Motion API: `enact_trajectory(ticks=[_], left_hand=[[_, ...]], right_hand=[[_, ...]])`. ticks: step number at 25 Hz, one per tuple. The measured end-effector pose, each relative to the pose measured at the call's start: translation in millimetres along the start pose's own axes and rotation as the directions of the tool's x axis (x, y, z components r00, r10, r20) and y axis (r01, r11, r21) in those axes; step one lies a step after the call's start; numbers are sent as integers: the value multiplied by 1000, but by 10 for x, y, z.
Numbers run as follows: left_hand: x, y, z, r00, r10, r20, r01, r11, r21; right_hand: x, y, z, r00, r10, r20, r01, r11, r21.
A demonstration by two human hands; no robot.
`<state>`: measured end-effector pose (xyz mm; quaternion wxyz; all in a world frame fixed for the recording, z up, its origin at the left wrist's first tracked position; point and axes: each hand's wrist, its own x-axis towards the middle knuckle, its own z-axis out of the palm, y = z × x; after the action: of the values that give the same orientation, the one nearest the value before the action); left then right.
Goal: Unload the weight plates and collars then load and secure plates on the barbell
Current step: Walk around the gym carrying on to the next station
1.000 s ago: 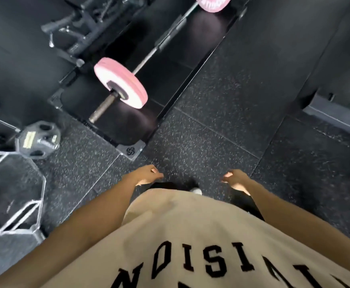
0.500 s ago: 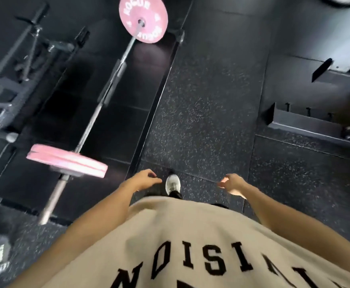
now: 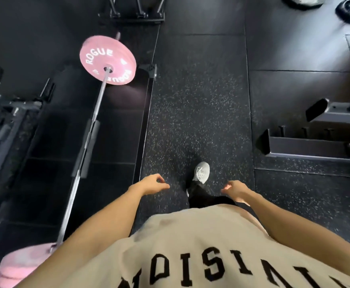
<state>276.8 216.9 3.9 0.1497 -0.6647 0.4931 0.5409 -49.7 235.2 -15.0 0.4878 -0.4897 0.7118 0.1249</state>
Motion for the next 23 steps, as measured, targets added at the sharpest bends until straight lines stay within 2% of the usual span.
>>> enact_trajectory(ticks=[2,6,10,15,18,20,23], left_hand=[[292,405,-435,1000,-1,-7,1,1000,12],[839,1367,-1421,997,2,-76,-3,1000,-13],[1437,2106,-2033,995,24,-99,-26,1000,-12],[2413,2952,-2907,998,7,-58,-2,996,90],[2990,3577,-3565,1000,22,-6,-21,993,112],[3316,4147,-4032,998,61,1,-60,992,112],[3730,5048,-4656,993,122,4,-121,981,152]], right_hand=[[335,-211,-518,1000,1,10,-1,1000,-2],[1011,-699,-1786,1000,1,-27,2,995,100],[1573,-1075,-2665,997,-26,-69,37,984,174],[2474,-1386,-3505,999,42,-7,-41,989,142],[2965,-1624,-4195,998,58,28,-60,997,41],[3305,-1806,-4805,997,75,-24,-73,996,59],[3722,-2054,-5753,980,88,-176,-51,978,202]])
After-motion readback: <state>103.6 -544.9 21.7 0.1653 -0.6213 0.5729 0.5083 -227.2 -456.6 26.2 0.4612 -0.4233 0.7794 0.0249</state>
